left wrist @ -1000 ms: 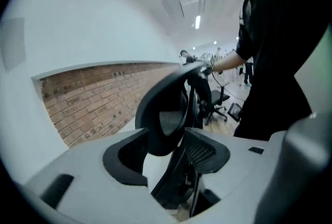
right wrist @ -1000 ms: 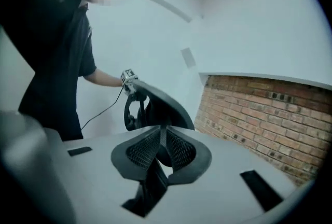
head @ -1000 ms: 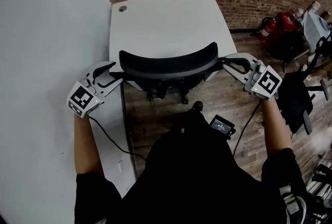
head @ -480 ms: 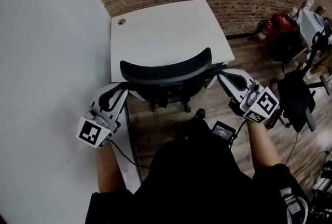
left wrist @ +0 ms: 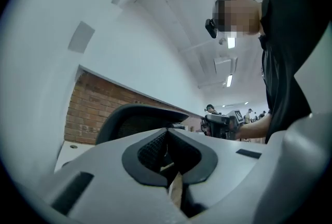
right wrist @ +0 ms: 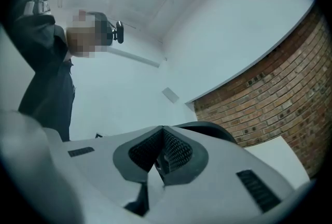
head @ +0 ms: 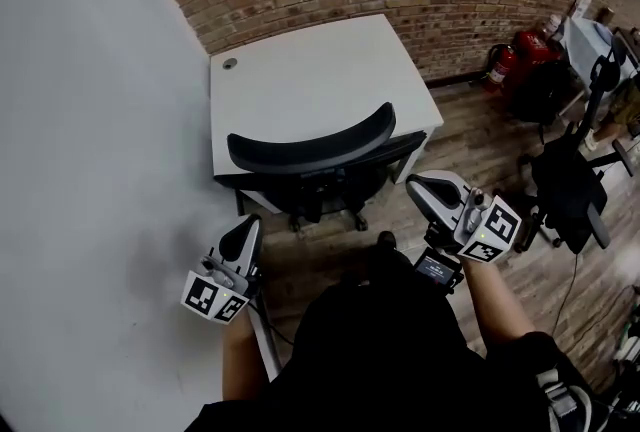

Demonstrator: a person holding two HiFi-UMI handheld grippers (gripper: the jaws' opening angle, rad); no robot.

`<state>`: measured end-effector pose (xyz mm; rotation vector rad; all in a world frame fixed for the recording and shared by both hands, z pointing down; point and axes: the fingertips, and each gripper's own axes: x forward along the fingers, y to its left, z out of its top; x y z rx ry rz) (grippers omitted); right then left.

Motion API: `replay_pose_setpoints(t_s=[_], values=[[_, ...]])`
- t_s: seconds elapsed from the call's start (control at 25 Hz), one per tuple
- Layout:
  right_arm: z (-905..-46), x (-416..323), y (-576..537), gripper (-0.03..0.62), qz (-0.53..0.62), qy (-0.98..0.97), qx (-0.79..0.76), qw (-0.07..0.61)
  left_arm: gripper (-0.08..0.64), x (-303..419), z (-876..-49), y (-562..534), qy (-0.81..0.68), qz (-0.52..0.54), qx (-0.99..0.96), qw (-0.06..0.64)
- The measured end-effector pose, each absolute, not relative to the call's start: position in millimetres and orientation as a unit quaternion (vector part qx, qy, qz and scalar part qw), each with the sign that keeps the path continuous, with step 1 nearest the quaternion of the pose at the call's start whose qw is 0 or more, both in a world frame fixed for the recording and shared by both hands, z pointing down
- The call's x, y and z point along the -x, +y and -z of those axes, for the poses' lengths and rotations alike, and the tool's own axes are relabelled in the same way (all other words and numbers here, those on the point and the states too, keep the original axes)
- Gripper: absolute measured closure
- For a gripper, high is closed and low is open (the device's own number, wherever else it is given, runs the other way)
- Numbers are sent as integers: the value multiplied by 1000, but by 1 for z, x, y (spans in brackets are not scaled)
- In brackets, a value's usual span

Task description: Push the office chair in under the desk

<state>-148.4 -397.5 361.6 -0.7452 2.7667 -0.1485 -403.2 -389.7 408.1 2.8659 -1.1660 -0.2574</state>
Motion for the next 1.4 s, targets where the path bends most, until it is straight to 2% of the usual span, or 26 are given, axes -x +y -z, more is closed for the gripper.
replay_pose_setpoints(t_s=[0.24,0.52,0.72,0.84,1.0,1.4], values=[[-375,153,-371,585,88,961,206,159,541,369,-424,-376,-365,91,-926,41],[-370,167,-336,586,86,974,140,155,541,341,-378,-342,-352,170,-919,50],[-364,148,-282,586,79,984,110,112,541,283,-384,-319,-334,148,-928,75],[-366,122,-258,586,96,982,115,119,541,238,-382,-302,-295,174,-933,113],[-380,104,-224,586,103,981,121,114,540,200,-396,-259,-276,158,-941,114],[-376,101,-185,586,74,989,83,95,541,193,-387,-178,-296,156,-937,104]])
